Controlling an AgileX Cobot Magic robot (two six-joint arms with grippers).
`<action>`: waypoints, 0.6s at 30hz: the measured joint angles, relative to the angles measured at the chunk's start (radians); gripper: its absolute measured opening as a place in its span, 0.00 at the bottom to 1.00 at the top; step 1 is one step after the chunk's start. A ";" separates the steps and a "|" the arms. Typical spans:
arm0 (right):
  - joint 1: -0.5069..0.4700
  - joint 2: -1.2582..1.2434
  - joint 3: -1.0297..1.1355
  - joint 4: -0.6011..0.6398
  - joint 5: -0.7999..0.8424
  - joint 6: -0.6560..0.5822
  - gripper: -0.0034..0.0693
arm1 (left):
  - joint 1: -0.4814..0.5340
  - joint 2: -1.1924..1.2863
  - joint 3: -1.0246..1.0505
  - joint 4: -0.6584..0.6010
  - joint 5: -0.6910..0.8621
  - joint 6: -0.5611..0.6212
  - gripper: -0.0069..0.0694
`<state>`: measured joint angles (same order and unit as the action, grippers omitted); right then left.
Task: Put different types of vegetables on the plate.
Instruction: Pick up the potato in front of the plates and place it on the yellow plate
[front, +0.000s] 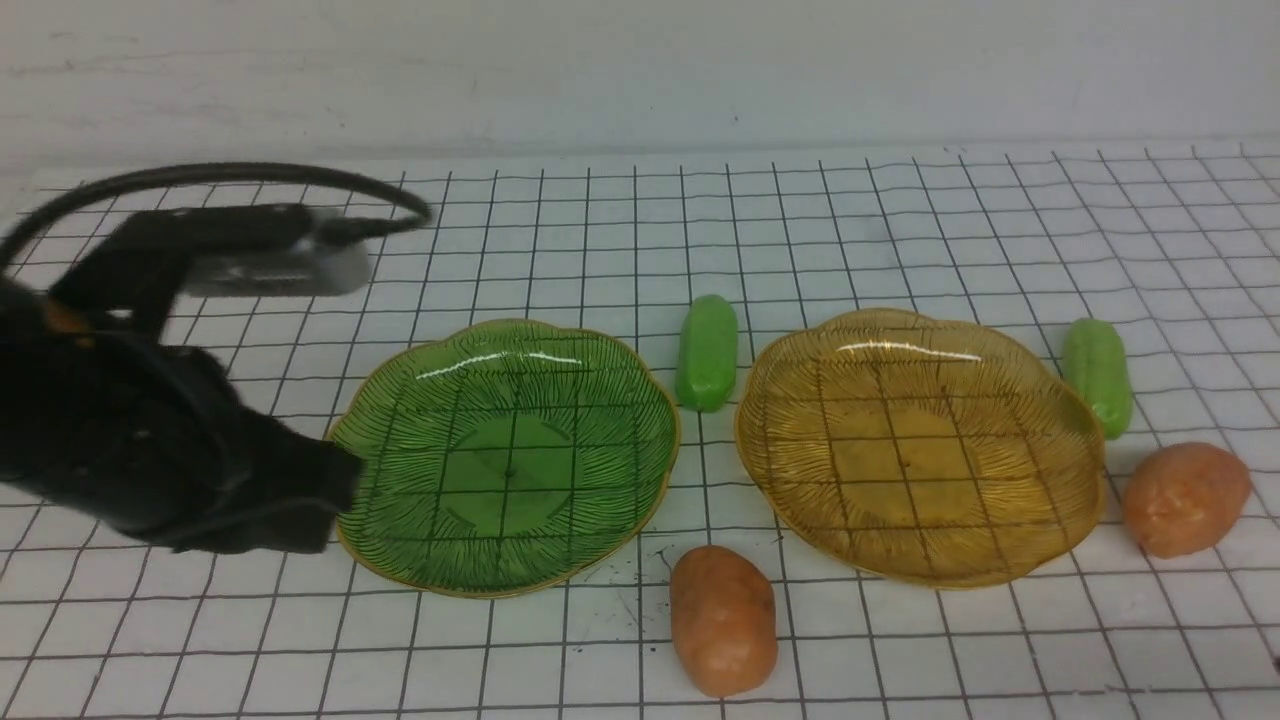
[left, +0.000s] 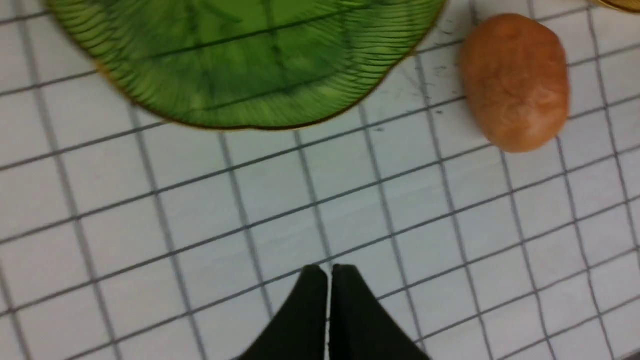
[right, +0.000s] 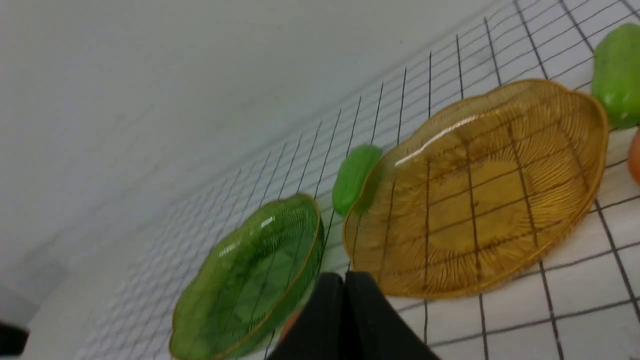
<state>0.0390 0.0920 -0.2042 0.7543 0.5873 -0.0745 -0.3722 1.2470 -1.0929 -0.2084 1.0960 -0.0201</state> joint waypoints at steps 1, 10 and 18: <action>0.000 0.044 -0.036 -0.012 0.042 -0.008 0.03 | -0.055 0.025 -0.020 0.021 -0.002 -0.028 0.08; 0.000 0.306 -0.209 -0.059 0.286 -0.170 0.03 | -0.403 0.332 -0.221 0.156 -0.005 -0.218 0.11; 0.000 0.320 -0.216 -0.063 0.310 -0.191 0.03 | -0.436 0.559 -0.382 0.160 -0.004 -0.235 0.54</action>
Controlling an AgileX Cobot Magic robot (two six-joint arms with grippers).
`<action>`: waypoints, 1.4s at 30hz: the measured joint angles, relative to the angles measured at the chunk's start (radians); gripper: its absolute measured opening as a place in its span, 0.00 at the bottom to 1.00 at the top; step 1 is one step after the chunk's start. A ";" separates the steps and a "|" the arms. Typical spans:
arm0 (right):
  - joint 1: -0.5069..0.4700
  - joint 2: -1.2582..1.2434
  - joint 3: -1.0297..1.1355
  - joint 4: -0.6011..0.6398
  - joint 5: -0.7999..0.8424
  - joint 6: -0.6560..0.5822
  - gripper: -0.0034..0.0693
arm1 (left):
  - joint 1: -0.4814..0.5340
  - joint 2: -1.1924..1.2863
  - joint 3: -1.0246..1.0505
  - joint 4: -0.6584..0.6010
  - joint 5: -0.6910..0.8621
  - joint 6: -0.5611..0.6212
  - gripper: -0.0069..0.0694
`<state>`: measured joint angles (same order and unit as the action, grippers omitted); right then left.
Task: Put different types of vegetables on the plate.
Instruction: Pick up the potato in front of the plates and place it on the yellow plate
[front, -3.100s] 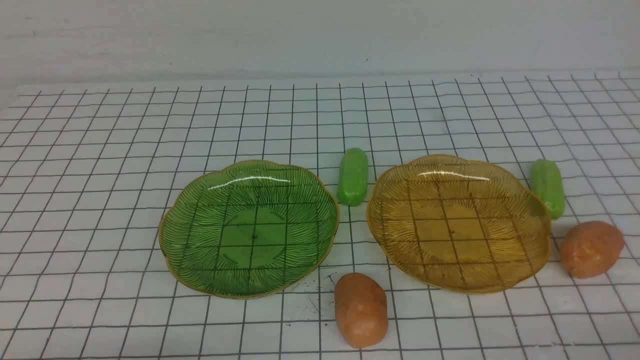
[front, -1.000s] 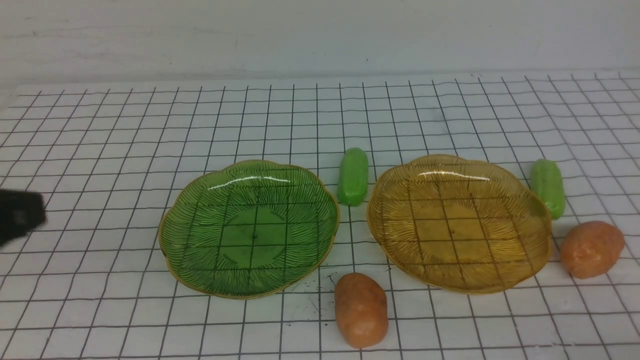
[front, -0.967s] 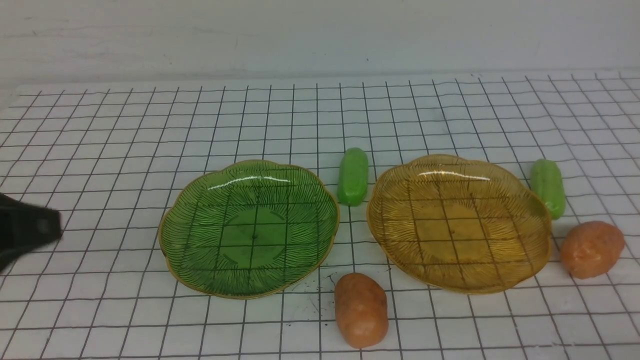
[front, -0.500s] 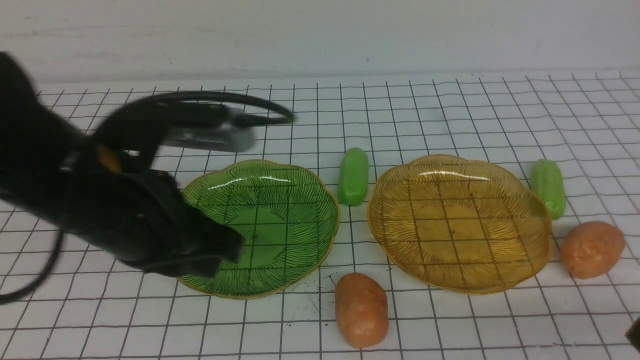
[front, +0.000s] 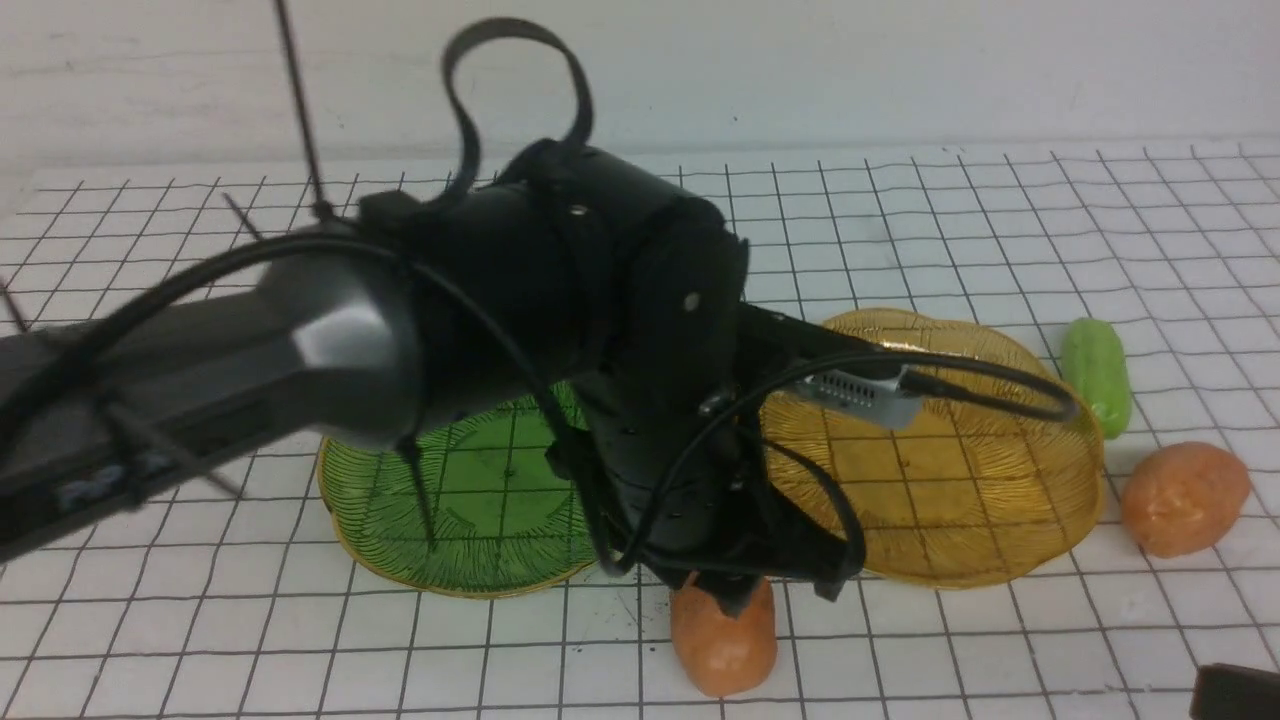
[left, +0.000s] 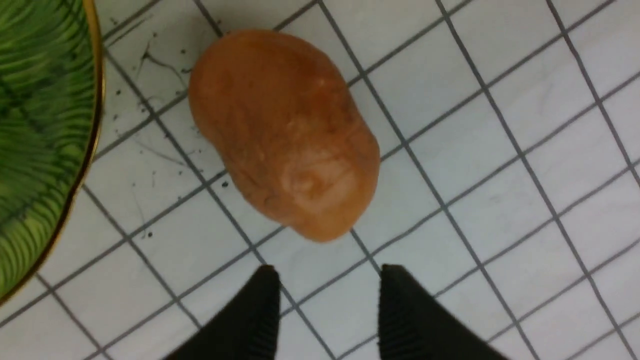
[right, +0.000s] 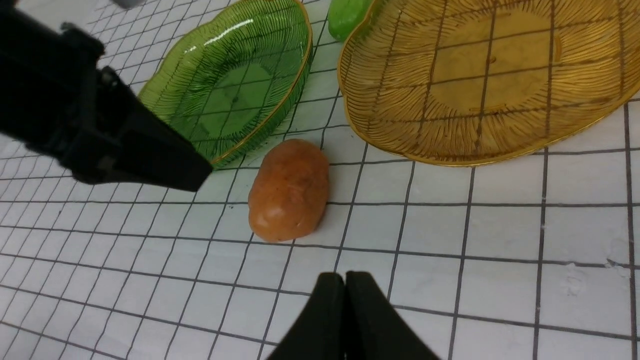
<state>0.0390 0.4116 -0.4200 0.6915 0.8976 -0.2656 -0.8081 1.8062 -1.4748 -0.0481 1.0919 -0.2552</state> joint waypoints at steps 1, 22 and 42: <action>0.000 0.001 0.000 0.000 0.004 0.000 0.03 | 0.000 0.022 -0.012 0.002 -0.001 -0.014 0.62; 0.000 0.001 0.000 -0.093 0.016 0.000 0.03 | 0.000 0.283 -0.034 0.070 -0.132 -0.158 0.85; 0.000 0.046 0.000 -0.315 -0.007 0.195 0.03 | -0.020 0.252 -0.402 0.073 -0.121 0.032 0.76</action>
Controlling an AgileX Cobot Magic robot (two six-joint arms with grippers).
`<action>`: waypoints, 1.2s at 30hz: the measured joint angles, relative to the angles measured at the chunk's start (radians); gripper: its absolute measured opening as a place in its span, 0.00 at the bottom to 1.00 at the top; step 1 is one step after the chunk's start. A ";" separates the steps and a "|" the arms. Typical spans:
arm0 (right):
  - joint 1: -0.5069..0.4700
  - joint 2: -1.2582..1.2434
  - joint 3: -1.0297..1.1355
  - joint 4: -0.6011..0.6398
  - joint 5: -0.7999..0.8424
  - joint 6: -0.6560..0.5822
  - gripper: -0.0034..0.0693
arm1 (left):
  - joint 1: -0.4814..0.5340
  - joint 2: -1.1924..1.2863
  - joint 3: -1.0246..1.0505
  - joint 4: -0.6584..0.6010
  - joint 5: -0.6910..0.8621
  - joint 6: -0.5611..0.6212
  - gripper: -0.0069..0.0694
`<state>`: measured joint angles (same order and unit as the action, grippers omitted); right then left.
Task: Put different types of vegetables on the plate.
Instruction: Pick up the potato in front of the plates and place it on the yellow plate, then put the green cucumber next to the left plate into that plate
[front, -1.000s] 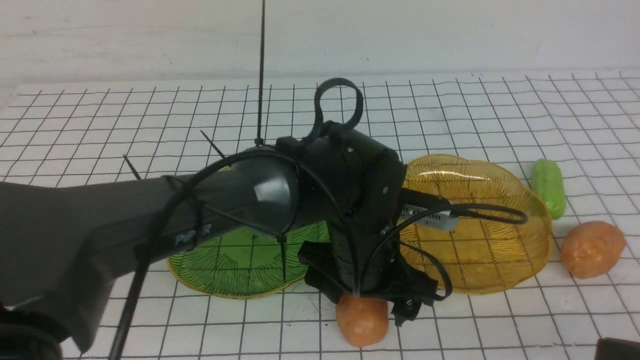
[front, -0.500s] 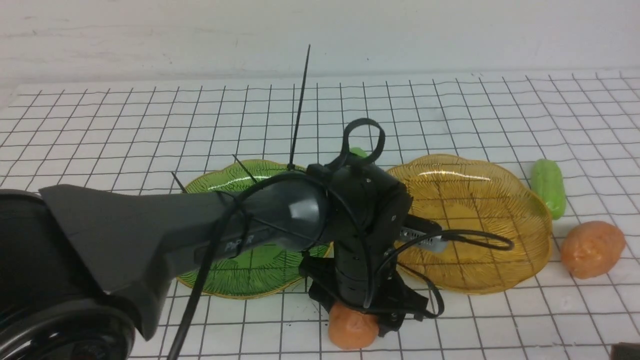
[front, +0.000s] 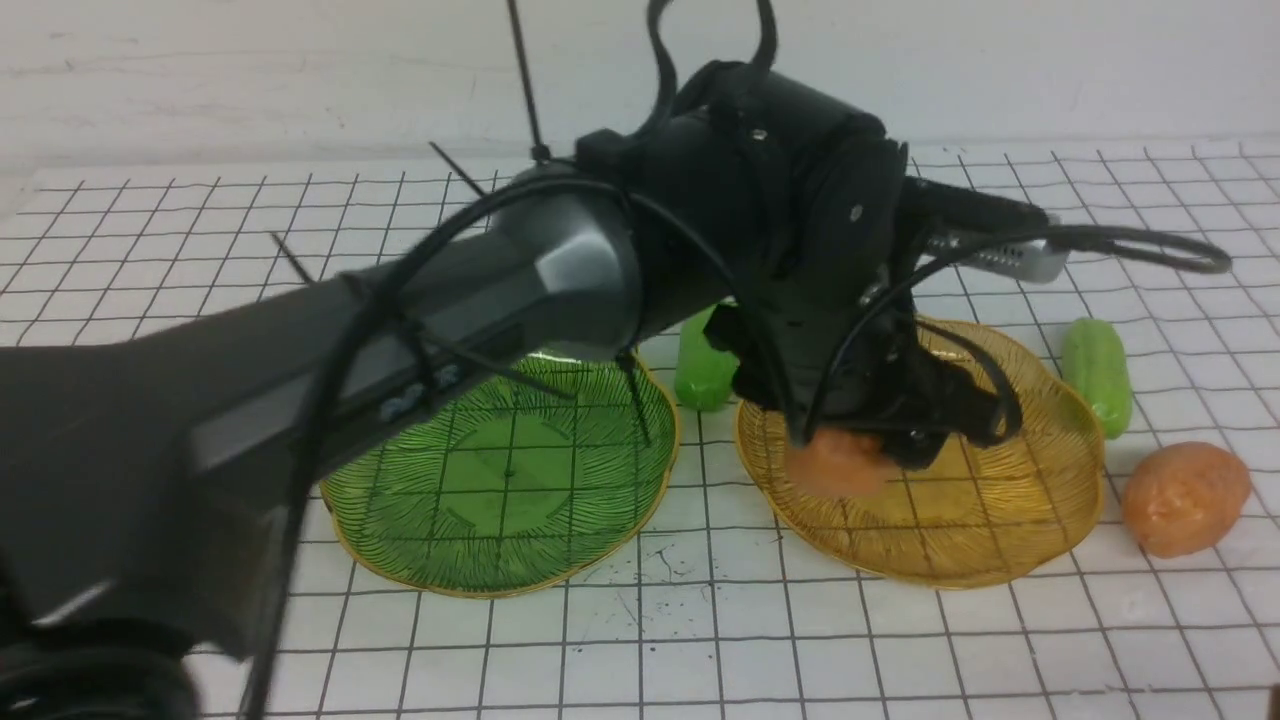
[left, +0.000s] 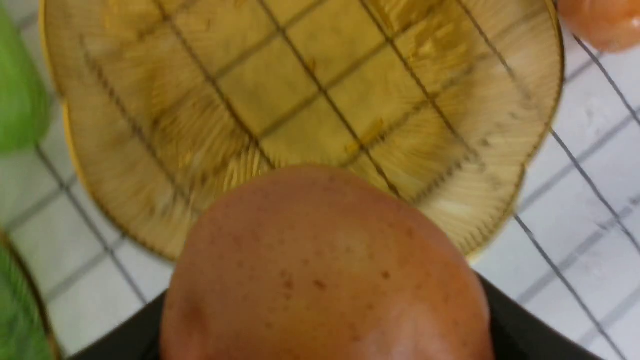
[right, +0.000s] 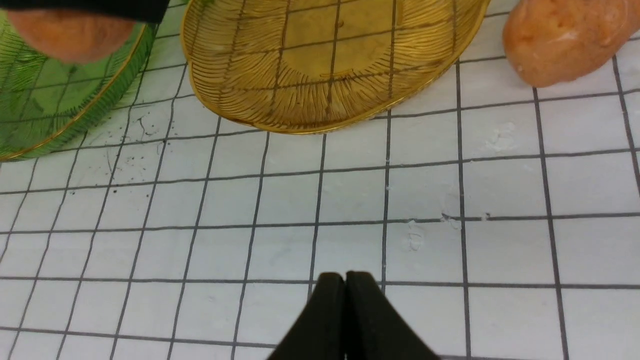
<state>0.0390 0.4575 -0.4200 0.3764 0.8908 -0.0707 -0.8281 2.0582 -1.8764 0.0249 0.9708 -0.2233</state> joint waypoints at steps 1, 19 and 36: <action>0.000 0.005 0.000 0.003 0.000 0.002 0.03 | 0.000 0.031 -0.015 0.004 -0.017 0.028 0.76; 0.000 0.008 0.000 0.008 0.000 0.008 0.03 | 0.006 0.201 -0.148 0.007 -0.042 0.055 0.91; 0.000 0.008 0.000 0.011 0.001 0.010 0.03 | 0.345 0.220 -0.393 0.002 0.071 -0.019 0.10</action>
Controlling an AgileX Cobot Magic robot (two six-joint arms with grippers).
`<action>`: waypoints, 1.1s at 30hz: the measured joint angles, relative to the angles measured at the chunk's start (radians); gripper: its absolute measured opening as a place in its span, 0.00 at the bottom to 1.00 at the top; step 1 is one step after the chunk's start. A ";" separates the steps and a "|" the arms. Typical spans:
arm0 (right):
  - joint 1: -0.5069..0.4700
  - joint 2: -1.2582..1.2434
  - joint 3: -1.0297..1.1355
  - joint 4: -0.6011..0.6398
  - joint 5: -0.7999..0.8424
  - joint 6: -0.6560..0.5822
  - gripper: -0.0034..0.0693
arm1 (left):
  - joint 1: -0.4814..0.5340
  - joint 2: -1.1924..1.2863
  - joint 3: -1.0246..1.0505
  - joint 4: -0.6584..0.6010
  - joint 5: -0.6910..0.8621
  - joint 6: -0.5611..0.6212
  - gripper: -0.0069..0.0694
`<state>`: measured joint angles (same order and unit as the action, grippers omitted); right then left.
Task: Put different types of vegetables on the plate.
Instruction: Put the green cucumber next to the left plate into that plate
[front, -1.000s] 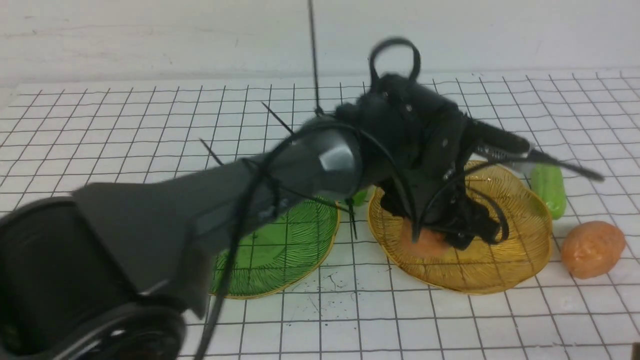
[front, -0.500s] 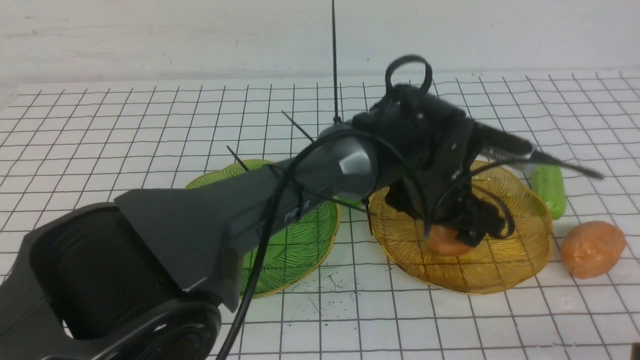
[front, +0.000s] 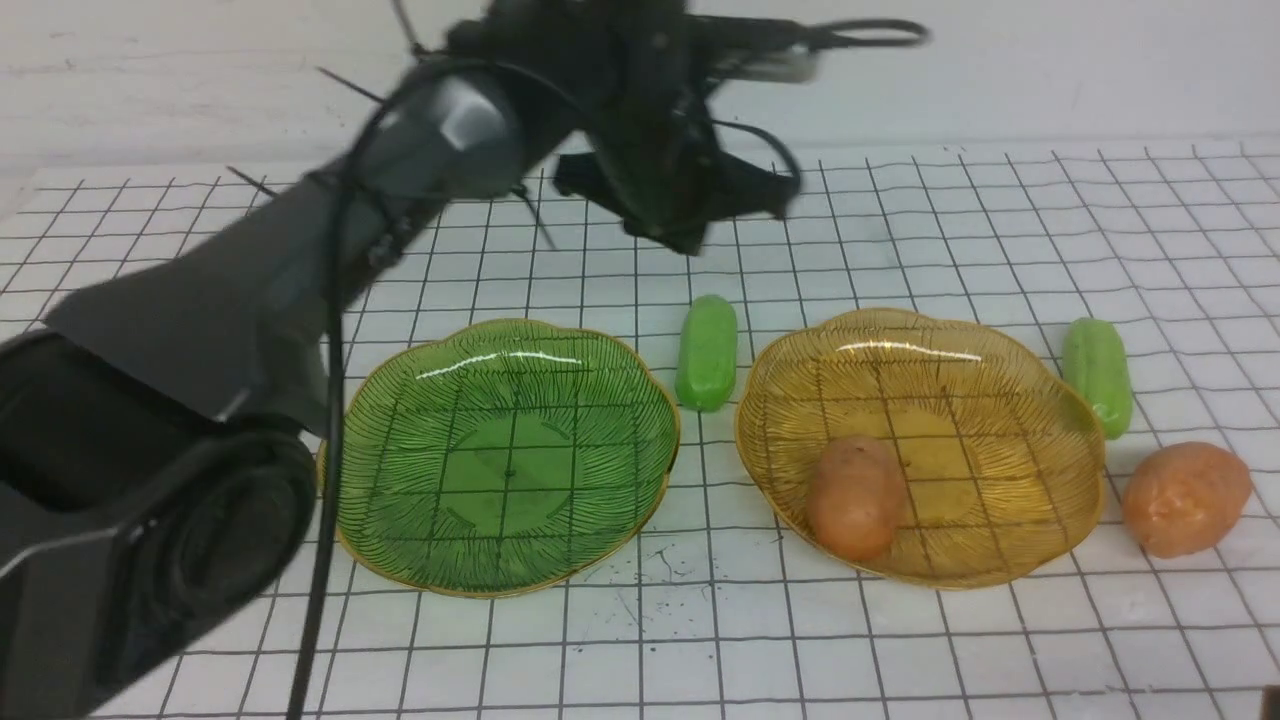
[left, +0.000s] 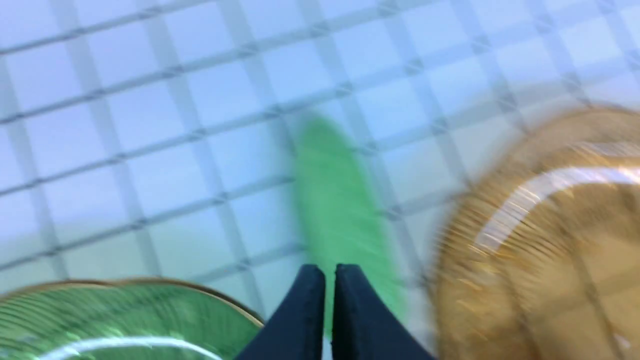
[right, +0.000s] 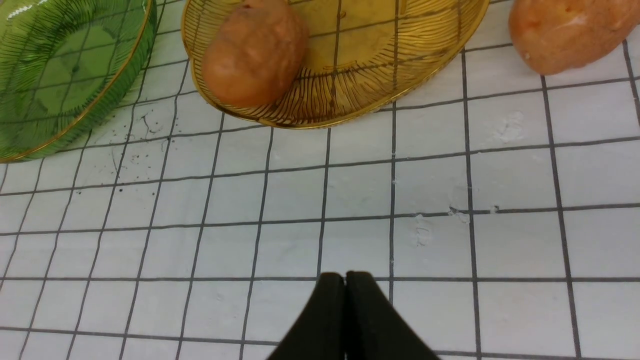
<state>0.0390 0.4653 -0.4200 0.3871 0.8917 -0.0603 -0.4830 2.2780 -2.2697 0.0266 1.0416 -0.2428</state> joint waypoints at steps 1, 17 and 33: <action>0.000 0.000 0.000 0.000 0.000 0.000 0.03 | 0.006 0.002 0.000 -0.005 -0.003 0.000 0.10; 0.000 0.000 0.000 0.000 0.000 -0.004 0.03 | -0.010 0.160 0.000 -0.141 -0.175 0.183 0.66; 0.000 0.120 -0.087 -0.002 0.055 -0.006 0.03 | -0.009 0.194 -0.019 -0.132 -0.109 0.183 0.59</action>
<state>0.0390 0.5856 -0.5066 0.3855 0.9468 -0.0664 -0.4925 2.4722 -2.2883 -0.1052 0.9324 -0.0594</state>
